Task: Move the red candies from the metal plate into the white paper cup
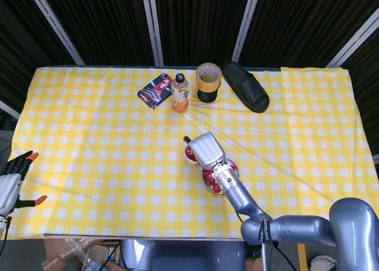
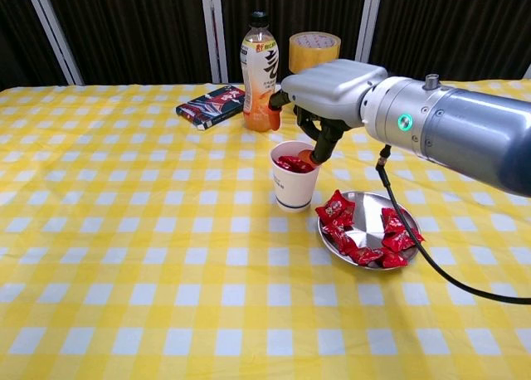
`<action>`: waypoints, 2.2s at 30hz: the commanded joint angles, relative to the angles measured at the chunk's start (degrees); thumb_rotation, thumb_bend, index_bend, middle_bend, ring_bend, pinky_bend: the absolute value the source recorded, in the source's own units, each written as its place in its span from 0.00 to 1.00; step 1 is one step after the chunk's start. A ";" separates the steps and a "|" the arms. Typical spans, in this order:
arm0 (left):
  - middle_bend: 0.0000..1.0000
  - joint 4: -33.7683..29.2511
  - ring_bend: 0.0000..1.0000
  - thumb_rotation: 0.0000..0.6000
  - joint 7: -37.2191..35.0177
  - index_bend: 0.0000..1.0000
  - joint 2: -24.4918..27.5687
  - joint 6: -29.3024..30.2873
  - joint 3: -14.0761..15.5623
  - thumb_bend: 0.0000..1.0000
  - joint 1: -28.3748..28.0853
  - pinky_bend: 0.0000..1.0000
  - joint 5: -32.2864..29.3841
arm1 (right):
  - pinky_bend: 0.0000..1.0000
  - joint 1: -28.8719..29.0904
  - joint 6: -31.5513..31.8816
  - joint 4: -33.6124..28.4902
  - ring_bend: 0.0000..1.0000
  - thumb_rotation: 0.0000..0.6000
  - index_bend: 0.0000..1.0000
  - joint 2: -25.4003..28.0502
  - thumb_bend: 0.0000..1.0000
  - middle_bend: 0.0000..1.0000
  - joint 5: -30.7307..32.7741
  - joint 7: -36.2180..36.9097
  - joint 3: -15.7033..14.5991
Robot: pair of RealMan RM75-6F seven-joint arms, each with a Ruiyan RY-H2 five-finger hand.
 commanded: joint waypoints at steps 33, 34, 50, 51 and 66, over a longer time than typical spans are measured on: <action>0.00 -0.36 0.00 1.00 0.44 0.00 -0.38 1.64 0.36 0.06 0.70 0.00 1.20 | 0.99 -14.89 11.19 -16.65 0.88 1.00 0.14 6.82 0.35 0.27 -2.07 -4.66 -13.99; 0.00 -0.36 0.00 1.00 0.44 0.00 -0.38 1.63 0.36 0.06 0.71 0.00 1.18 | 0.99 -14.97 11.00 -16.18 0.88 1.00 0.14 6.39 0.35 0.27 -2.20 -4.51 -13.92; 0.00 -0.34 0.00 1.00 0.25 0.00 -0.22 1.01 0.45 0.06 0.55 0.00 1.04 | 0.99 -15.03 8.98 -11.02 0.88 1.00 0.15 2.67 0.35 0.27 -1.17 -2.64 -9.88; 0.00 -0.37 0.00 1.00 0.27 0.00 -0.21 0.97 0.46 0.06 0.54 0.00 1.03 | 0.99 -14.90 8.65 -10.63 0.88 1.00 0.15 2.47 0.35 0.27 -0.76 -2.75 -9.67; 0.00 -0.49 0.00 1.00 0.15 0.00 -0.09 0.31 0.36 0.06 0.35 0.00 0.39 | 0.99 -13.74 5.61 -6.82 0.88 1.00 0.18 1.47 0.35 0.27 4.90 -3.70 -7.87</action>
